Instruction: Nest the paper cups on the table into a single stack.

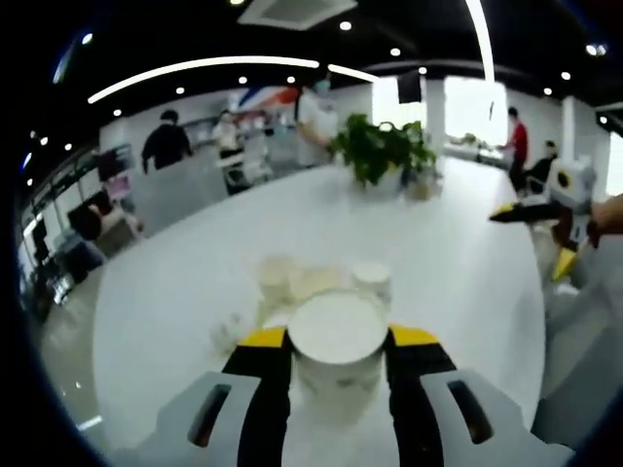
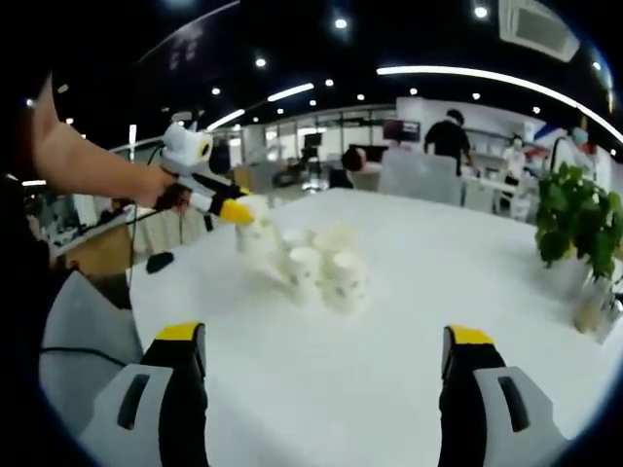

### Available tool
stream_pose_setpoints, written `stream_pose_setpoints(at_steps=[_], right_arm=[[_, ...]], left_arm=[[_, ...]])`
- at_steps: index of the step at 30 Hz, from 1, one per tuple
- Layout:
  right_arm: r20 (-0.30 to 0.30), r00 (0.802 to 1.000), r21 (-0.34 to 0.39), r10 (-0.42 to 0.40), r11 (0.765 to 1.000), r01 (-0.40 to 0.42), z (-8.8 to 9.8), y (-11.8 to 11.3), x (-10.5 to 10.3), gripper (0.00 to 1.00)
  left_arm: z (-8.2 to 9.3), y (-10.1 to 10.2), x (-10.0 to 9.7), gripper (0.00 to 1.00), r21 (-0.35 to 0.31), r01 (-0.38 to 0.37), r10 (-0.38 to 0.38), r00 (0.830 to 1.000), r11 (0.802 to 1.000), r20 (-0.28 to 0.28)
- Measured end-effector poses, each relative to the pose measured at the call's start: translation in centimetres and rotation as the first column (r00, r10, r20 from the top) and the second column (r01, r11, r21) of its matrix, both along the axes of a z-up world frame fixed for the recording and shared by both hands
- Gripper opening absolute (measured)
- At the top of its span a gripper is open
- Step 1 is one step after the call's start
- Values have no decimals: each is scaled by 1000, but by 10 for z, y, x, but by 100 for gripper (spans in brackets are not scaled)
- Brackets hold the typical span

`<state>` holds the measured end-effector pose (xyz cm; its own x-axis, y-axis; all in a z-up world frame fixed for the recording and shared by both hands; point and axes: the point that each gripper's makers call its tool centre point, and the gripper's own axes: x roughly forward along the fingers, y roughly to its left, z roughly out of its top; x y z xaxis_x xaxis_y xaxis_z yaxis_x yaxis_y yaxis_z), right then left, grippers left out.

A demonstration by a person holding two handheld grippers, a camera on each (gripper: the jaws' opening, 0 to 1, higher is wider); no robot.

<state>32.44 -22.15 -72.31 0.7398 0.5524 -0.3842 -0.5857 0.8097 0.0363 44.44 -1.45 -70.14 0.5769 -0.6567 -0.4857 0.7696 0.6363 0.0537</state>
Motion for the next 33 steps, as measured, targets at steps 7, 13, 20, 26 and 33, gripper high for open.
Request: stream_pose_setpoints(at_steps=[7,13,20,26,33], right_arm=[[6,1000,-3,4,1000,-4,4,-3,0,100],[16,1000,2,3,1000,-3,9,-4,1,100],[21,1000,8,3,1000,-3,11,-3,1,100],[22,1000,7,3,1000,-3,11,-4,-1,100],[26,1000,10,2,1000,-2,14,-4,-2,99]], left_arm=[[8,-2,-2,36,-1,8,-8,1000,1000,2],[18,-7,-5,36,-2,27,-27,1000,1000,14],[37,-21,-13,36,-16,74,-73,997,997,29],[46,-29,-17,36,-13,102,-102,994,995,35],[55,-37,-26,36,-10,136,-136,990,991,32]])
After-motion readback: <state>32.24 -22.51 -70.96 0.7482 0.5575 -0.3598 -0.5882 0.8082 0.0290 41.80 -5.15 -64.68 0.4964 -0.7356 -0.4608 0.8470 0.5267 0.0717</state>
